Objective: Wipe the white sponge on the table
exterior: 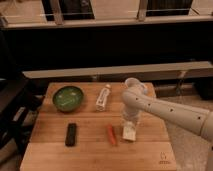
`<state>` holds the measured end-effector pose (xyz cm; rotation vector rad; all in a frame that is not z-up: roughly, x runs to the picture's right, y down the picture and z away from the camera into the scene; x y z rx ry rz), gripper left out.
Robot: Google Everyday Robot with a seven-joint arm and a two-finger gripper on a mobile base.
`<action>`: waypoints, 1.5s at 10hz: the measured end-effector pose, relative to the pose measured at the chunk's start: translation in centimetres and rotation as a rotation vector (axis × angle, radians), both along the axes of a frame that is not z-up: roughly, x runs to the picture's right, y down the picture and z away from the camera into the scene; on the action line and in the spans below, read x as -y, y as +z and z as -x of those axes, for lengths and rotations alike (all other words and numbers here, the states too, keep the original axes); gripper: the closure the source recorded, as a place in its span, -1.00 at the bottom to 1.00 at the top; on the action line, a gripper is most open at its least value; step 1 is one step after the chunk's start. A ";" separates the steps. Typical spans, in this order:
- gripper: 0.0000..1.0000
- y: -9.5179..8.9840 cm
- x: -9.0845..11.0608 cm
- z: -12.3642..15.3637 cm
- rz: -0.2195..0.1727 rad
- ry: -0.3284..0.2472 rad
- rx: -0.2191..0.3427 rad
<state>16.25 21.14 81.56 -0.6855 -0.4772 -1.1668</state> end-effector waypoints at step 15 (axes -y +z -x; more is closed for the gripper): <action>1.00 -2.0 -6.8 3.1 0.103 -0.081 -0.047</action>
